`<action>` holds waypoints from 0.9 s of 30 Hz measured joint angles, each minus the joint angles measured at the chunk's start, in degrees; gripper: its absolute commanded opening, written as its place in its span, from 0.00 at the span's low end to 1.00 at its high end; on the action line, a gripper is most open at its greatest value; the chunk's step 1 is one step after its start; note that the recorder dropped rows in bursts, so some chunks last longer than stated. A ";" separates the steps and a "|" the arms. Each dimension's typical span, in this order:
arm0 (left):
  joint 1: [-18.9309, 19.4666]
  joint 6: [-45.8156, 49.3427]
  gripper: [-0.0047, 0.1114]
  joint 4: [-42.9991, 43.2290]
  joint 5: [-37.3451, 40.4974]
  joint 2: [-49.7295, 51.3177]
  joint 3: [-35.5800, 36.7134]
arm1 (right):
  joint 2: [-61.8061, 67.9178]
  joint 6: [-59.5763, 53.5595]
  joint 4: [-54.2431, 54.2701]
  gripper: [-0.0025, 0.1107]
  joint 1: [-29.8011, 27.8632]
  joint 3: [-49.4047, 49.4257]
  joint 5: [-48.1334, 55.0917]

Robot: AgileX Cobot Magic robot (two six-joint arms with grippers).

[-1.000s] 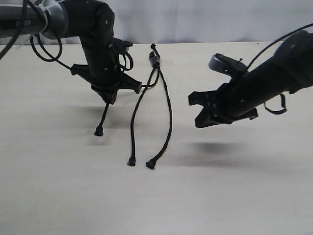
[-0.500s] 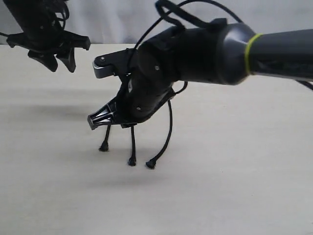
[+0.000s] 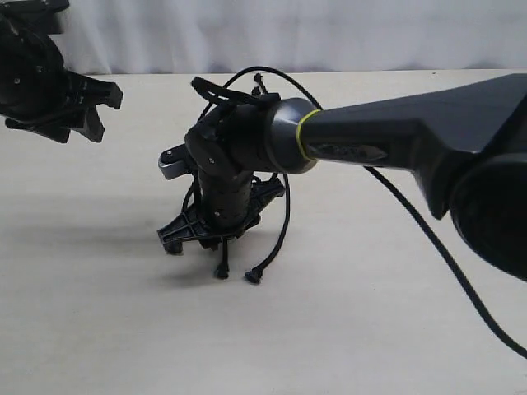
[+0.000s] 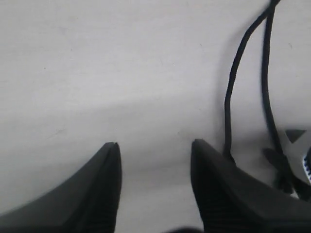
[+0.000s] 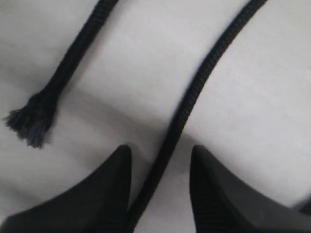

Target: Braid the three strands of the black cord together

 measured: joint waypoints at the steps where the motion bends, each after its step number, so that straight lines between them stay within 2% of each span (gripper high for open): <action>1: 0.00 0.53 0.41 -0.15 -0.39 -0.34 0.69 | 0.15 0.00 -0.24 0.15 0.00 0.00 0.09; 2: 0.00 0.94 0.41 -0.20 -0.57 -0.59 1.17 | 0.24 0.00 -0.24 0.06 0.00 0.00 0.09; 9: -0.11 3.33 0.41 -0.60 -1.15 -0.86 4.60 | -0.23 -1.48 -0.46 0.06 -0.25 -0.34 2.46; 16: -0.11 8.62 0.40 -4.98 -1.26 -0.86 6.12 | -7.65 -6.02 -0.46 0.06 -6.46 -2.05 6.09; 23: -0.11 14.69 0.18 -11.84 -1.26 -0.86 6.12 | -8.77 -9.24 1.64 0.06 -16.22 1.12 8.04; 27: -0.11 16.40 0.12 -13.84 -2.08 -0.86 6.12 | -8.54 -15.30 10.63 0.16 -15.87 3.75 6.14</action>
